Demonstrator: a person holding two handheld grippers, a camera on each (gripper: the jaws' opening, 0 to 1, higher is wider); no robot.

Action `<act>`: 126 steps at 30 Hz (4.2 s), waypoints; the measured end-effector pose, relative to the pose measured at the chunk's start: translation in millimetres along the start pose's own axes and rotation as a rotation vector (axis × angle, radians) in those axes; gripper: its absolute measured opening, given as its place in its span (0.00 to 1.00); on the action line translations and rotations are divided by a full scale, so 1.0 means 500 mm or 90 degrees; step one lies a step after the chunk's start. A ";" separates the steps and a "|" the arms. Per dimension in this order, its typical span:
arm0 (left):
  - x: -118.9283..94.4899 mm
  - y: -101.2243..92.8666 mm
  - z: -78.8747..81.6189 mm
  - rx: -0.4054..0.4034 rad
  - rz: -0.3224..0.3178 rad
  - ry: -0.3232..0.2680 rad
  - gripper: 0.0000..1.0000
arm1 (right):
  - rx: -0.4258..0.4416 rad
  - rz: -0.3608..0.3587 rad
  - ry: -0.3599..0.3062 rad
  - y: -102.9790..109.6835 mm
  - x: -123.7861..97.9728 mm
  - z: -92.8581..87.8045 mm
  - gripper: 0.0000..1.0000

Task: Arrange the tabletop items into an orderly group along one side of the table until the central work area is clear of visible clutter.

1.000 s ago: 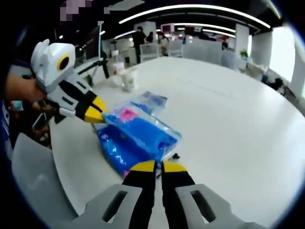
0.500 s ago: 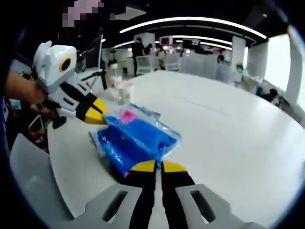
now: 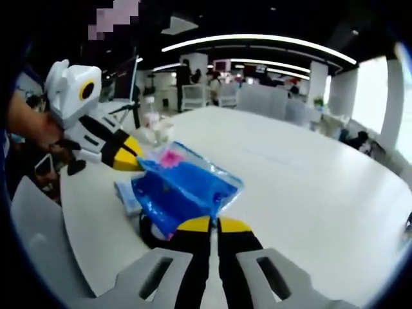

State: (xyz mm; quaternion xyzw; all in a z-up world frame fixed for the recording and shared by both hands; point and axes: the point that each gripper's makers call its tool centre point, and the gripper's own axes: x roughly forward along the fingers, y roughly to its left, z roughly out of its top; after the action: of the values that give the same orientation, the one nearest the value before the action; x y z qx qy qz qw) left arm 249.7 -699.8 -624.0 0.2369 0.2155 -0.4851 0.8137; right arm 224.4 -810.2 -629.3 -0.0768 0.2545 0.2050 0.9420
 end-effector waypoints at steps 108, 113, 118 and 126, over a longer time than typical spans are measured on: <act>0.267 0.107 0.069 -0.158 0.021 -0.052 0.00 | -0.039 0.019 0.059 -0.258 0.169 -0.025 0.00; 0.288 0.104 0.066 -0.166 0.015 -0.051 0.00 | -0.038 0.015 0.065 -0.270 0.175 -0.036 0.00; 0.301 0.105 0.068 -0.166 0.011 -0.052 0.00 | -0.039 0.015 0.069 -0.282 0.180 -0.045 0.00; 0.320 0.112 0.071 -0.174 0.006 -0.052 0.00 | -0.039 0.013 0.073 -0.304 0.194 -0.042 0.00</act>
State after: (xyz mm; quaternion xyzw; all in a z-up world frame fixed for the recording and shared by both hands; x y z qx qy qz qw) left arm 373.7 -807.4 -678.8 0.1050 0.2448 -0.4564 0.8490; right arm 356.1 -919.1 -690.8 -0.1149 0.3022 0.2178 0.9209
